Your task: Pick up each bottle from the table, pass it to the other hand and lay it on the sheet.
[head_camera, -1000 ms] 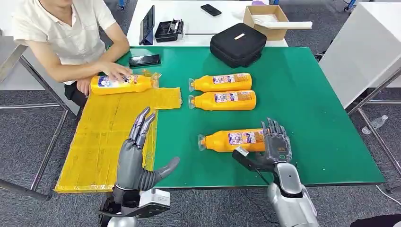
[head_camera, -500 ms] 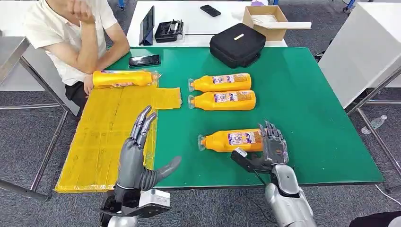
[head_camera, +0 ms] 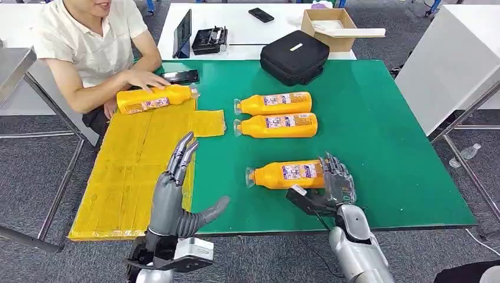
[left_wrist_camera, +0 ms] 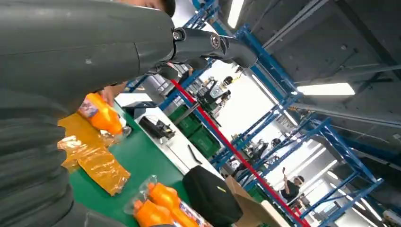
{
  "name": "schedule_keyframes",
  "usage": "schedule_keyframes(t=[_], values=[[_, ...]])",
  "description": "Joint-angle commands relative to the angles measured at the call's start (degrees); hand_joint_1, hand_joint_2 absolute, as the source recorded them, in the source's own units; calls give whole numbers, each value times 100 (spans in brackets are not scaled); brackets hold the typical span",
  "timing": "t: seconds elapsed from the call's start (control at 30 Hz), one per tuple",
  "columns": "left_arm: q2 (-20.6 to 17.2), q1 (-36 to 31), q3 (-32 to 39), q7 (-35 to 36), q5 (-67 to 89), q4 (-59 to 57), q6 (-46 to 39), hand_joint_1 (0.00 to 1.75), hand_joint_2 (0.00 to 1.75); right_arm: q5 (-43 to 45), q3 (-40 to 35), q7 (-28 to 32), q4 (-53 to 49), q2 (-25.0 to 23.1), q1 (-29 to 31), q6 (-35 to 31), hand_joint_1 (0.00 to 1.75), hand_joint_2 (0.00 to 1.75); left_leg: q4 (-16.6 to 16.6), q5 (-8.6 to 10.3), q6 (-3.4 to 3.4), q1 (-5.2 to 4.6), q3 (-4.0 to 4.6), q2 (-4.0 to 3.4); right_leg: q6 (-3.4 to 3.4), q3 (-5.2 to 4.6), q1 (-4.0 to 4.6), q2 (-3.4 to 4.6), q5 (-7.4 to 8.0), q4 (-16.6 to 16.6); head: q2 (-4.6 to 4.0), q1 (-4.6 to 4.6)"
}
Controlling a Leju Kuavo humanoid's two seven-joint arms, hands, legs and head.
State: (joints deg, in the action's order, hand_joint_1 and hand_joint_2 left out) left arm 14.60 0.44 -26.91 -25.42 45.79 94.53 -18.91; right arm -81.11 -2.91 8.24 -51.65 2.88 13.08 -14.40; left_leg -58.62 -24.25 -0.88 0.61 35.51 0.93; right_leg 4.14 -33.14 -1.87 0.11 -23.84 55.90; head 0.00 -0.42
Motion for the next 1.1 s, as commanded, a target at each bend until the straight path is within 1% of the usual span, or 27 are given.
schedule_keyframes(t=[0.03,0.1,0.13,0.2,0.23,0.37,0.43,0.5,0.53,0.6,0.63,0.8,0.83,0.87,0.97,1.03,1.1], values=[[-51,-216,-182,-46,-106,-354,11,0,175,308,1,156,900,211,65,76,175,175,7,-1,1,8,-14,10,-23,25,13,-19,-3,-14,0,0],[-48,-239,-186,-60,-125,-379,1,0,175,363,33,187,1087,251,134,66,175,175,5,-1,0,4,-17,11,-14,21,7,-15,-4,-9,0,-2],[-49,-257,-189,-79,-159,-392,8,0,175,427,65,222,1198,271,183,66,175,175,9,-1,1,7,-21,12,-22,30,11,-20,-4,-15,0,-2],[-45,-276,-185,-98,-202,-411,12,0,175,453,68,268,1343,313,251,18,175,175,6,1,1,5,-15,12,-13,21,8,-16,-3,-10,0,-2],[-45,-278,-184,-98,-203,-412,13,0,175,453,71,268,1349,325,252,22,175,175,9,1,1,7,-21,15,-21,31,11,-23,-4,-16,0,0],[-26,-324,-180,-150,-293,-481,32,0,175,499,91,291,1596,383,360,-10,175,175,6,2,0,6,-23,17,-17,28,10,-22,-3,-13,0,-2],[-21,-327,-176,-154,-301,-502,19,0,175,488,85,289,1657,427,367,-13,175,175,7,1,0,6,-33,19,-23,20,11,-25,-5,-16,0,-2],[-21,-329,-175,-154,-301,-502,18,0,175,489,92,288,1662,447,364,-12,175,175,5,-1,-1,4,-36,21,-8,-9,8,-23,-11,-17,0,-2],[-22,-333,-175,-161,-311,-503,22,0,175,480,89,278,1680,461,374,-5,175,175,9,3,-1,7,-37,25,-15,-3,12,-29,-8,-24,0,-2],[-21,-341,-178,-182,-331,-503,18,0,175,517,98,317,1720,483,389,18,175,175,4,-3,-1,5,-36,19,-4,-6,9,-14,-10,-18,0,-2],[-1,-338,-157,-238,-523,-482,69,0,175,687,167,528,1695,484,363,20,175,175,9,1,-1,5,-37,28,-13,2,10,-26,-10,-23,0,0],[-9,-347,-146,-244,-535,-478,75,0,175,698,171,547,1689,496,345,19,175,175,5,-2,-1,5,-52,29,-6,13,9,-22,-12,-24,0,0],[16,-331,-120,-286,-729,-463,148,0,175,841,239,664,1630,463,314,47,175,175,8,-1,0,7,-51,29,-14,14,12,-25,-11,-27,0,-2],[94,-281,10,-355,-1349,-453,386,0,175,1093,356,854,1427,413,201,94,175,175,7,-2,-1,5,-53,30,-10,16,10,-25,-12,-25,0,0],[400,-200,556,-182,-2521,-622,1009,0,175,1561,580,1053,822,215,-107,280,175,175,7,-3,0,5,-56,32,-11,20,10,-26,-14,-24,0,0],[467,-237,734,-357,-2495,-836,944,0,175,1762,622,1162,576,114,-207,372,175,175,10,-4,1,8,-58,27,-14,19,13,-22,-13,-28,0,0],[540,-244,876,-295,-2747,-1019,1019,0,175,1938,667,1248,413,51,-251,410,175,175,7,-5,1,6,-57,28,-6,22,10,-16,-14,-23,0,-2]])
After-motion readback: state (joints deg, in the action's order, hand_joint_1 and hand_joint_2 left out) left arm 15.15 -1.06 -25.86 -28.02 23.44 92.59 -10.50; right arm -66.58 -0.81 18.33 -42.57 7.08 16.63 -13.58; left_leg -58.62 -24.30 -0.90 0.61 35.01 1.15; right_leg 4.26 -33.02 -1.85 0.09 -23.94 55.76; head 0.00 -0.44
